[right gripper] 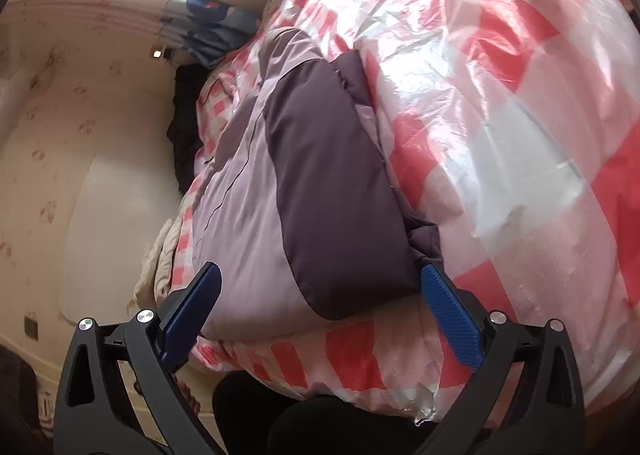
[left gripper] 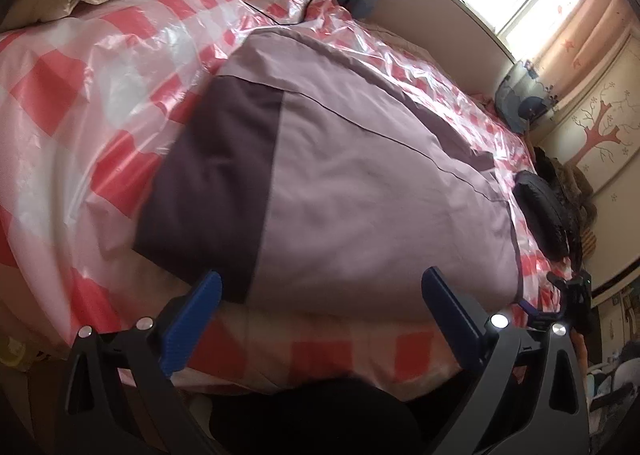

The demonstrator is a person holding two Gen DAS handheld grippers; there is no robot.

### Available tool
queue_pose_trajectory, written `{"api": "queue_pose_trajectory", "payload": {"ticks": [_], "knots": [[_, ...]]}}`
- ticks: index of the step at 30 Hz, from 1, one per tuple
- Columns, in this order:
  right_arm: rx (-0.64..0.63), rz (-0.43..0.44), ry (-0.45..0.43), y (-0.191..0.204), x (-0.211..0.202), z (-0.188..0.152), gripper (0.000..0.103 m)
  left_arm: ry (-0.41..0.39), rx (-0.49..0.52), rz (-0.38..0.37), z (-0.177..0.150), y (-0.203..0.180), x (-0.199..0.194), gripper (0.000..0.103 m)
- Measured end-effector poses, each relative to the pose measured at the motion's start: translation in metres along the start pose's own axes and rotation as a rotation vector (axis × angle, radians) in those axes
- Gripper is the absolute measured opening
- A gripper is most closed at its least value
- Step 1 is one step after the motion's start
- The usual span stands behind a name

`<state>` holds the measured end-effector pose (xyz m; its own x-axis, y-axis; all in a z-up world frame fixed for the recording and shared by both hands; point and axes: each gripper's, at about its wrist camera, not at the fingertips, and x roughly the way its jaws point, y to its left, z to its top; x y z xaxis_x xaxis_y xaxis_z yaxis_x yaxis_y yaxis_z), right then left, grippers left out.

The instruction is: Fold large clothes

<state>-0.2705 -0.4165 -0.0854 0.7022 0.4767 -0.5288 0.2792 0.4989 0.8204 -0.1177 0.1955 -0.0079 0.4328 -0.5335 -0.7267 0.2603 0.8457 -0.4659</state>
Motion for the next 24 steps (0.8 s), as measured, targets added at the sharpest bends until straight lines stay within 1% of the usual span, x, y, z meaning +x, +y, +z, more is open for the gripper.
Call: {"api": "queue_pose_trajectory", "payload": {"ticks": [2,4,5,9,11,13,15,17,18,20,22,24], "knots": [[0.013,0.018,0.002,-0.001,-0.003,-0.007,0.097,0.020,0.007,-0.039,-0.006,-0.010,0.002,0.096],[0.055,0.051,0.039,-0.009,0.003,-0.015,0.097,0.037,-0.011,-0.067,-0.010,-0.015,0.006,0.096],[0.068,0.076,0.043,-0.014,0.006,-0.015,0.097,0.048,-0.025,-0.081,-0.010,-0.016,0.009,0.096],[0.098,0.131,0.016,-0.017,0.020,-0.006,0.097,0.095,-0.079,-0.146,-0.009,-0.029,0.022,0.096],[0.090,0.168,-0.002,-0.006,0.020,0.001,0.097,0.115,-0.080,-0.220,-0.008,-0.047,0.027,0.096],[0.054,0.243,-0.023,0.014,0.014,0.008,0.097,0.151,-0.079,-0.311,-0.009,-0.070,0.038,0.096],[0.013,0.286,-0.017,0.033,0.009,0.014,0.097,0.208,-0.092,-0.426,-0.011,-0.099,0.060,0.096],[-0.014,0.286,0.002,0.046,0.010,0.022,0.097,0.279,-0.129,-0.547,-0.015,-0.127,0.090,0.096],[-0.020,0.287,0.014,0.050,0.011,0.025,0.097,0.313,-0.140,-0.592,-0.016,-0.139,0.106,0.096],[-0.011,0.312,0.034,0.053,0.012,0.031,0.097,0.367,-0.172,-0.631,-0.022,-0.164,0.143,0.096],[-0.019,0.324,0.052,0.055,0.014,0.035,0.097,0.404,-0.214,-0.662,-0.026,-0.179,0.173,0.096],[-0.034,0.312,0.071,0.052,0.016,0.034,0.097,0.398,-0.254,-0.642,-0.030,-0.184,0.191,0.096]]}}
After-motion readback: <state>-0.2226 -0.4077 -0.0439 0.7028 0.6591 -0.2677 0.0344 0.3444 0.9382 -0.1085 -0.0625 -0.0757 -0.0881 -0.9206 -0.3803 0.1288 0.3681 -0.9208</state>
